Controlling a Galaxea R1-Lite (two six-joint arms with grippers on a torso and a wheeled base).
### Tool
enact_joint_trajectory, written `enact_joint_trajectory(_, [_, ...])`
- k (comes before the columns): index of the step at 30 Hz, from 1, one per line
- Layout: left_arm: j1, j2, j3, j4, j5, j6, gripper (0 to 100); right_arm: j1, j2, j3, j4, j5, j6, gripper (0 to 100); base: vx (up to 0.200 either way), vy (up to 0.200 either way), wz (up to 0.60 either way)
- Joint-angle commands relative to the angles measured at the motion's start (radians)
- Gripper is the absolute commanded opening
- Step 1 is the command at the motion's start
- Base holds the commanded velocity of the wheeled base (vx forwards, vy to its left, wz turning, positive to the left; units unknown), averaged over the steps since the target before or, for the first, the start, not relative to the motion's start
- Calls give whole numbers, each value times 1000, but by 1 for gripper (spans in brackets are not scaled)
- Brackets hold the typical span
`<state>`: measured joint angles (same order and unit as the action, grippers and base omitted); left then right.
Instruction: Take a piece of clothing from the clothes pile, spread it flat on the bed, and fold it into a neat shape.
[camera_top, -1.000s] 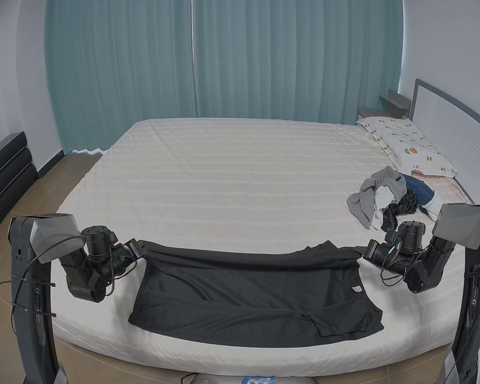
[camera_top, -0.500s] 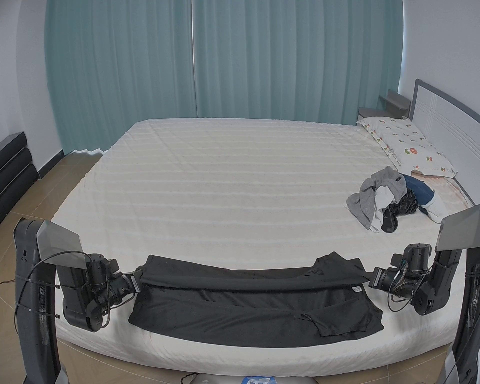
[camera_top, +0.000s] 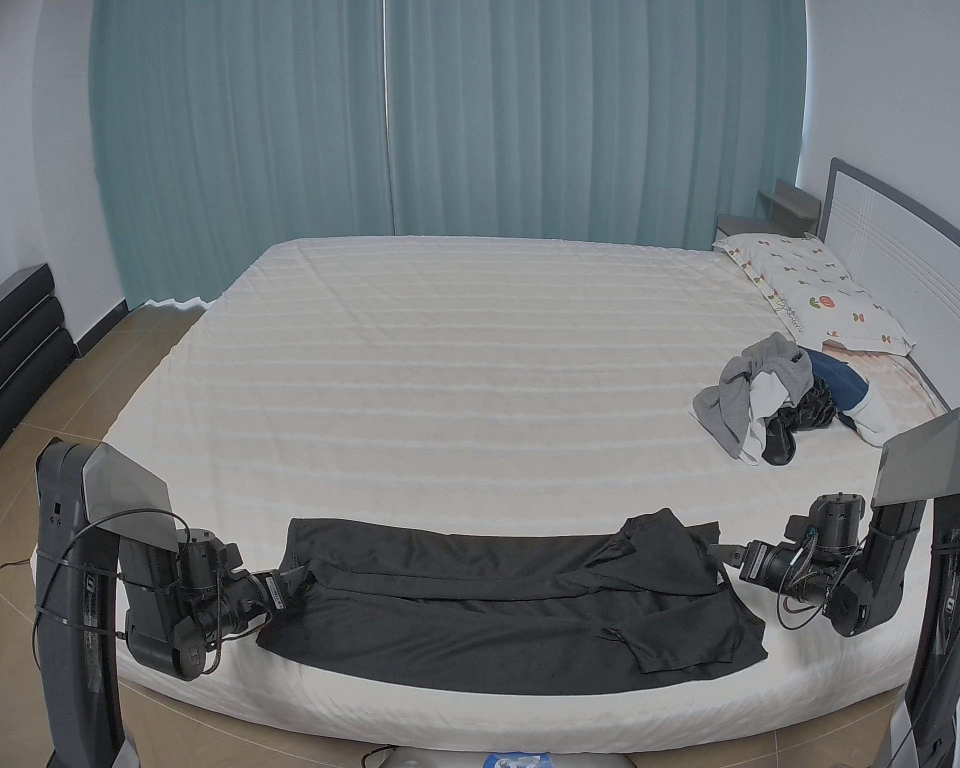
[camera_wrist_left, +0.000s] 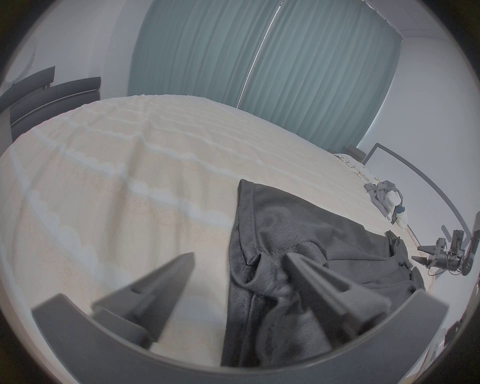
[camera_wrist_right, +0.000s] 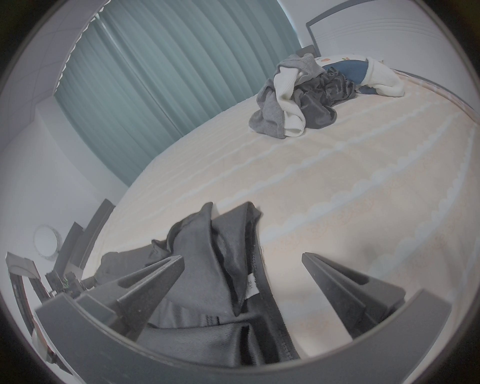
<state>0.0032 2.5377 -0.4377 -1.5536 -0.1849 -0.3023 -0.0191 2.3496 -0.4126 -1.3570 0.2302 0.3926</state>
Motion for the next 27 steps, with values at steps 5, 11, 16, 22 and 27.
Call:
enact_joint_trajectory(5, [3,-158,46,-11,2,-139,100,1,-154,58,7,-12,115,100,0,0,0])
enact_joint_trajectory(11, [-2,-284,43,1,4,-356,100,10,-283,156,16,-20,186,100,0,0,0])
enact_joint_trajectory(16, [-22,-286,-46,118,5,-517,100,39,-312,175,12,-25,285,100,0,0,0])
enact_joint_trajectory(22, [-22,-283,-270,448,31,-618,100,122,-319,176,22,-26,310,100,0,0,0])
enact_joint_trajectory(27, [-22,-249,-375,616,33,-693,100,136,-202,113,9,-28,316,100,0,0,0])
